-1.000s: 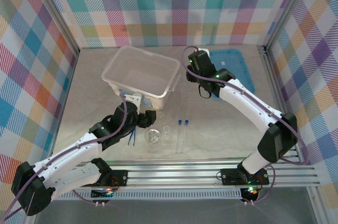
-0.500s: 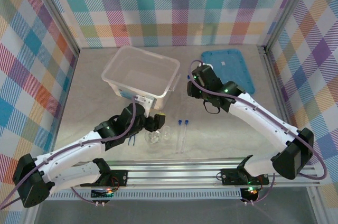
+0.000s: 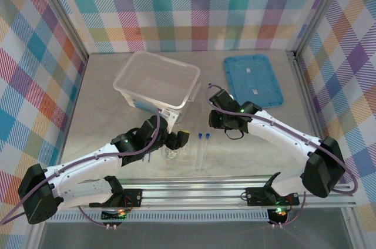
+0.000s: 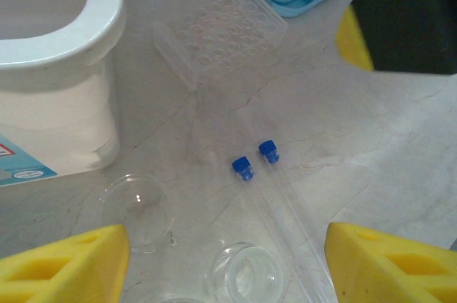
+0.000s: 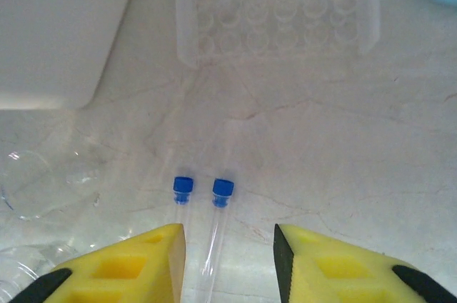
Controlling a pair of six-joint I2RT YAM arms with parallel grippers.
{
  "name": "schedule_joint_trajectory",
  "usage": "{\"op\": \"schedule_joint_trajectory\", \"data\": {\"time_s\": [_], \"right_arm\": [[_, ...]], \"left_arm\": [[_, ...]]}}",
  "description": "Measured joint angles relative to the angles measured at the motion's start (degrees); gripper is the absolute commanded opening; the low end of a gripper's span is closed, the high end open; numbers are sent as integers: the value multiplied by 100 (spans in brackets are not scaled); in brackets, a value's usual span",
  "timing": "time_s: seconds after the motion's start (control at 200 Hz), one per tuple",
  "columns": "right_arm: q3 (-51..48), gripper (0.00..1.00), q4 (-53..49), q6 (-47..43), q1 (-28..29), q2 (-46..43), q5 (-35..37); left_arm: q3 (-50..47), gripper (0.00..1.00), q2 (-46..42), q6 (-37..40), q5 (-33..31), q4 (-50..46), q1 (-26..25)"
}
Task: Organize the chemistry lab equipment
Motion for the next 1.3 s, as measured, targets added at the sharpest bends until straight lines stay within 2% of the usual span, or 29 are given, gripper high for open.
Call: {"op": "schedule_joint_trajectory", "data": {"time_s": [0.43, 0.8, 0.955, 1.3], "right_arm": [[-249, 38, 483, 444, 22, 1010, -1029], [-319, 38, 675, 573, 59, 1510, -1200], [-319, 32, 697, 647, 72, 1622, -1215], [-319, 31, 726, 678, 129, 1812, -1222]], "left_arm": [[-105, 75, -50, -63, 57, -4, 0], [-225, 76, -179, -105, -57, -4, 2], [-293, 76, -238, -107, -70, -9, 9], [-407, 76, -282, -188, -66, -4, 52]]}}
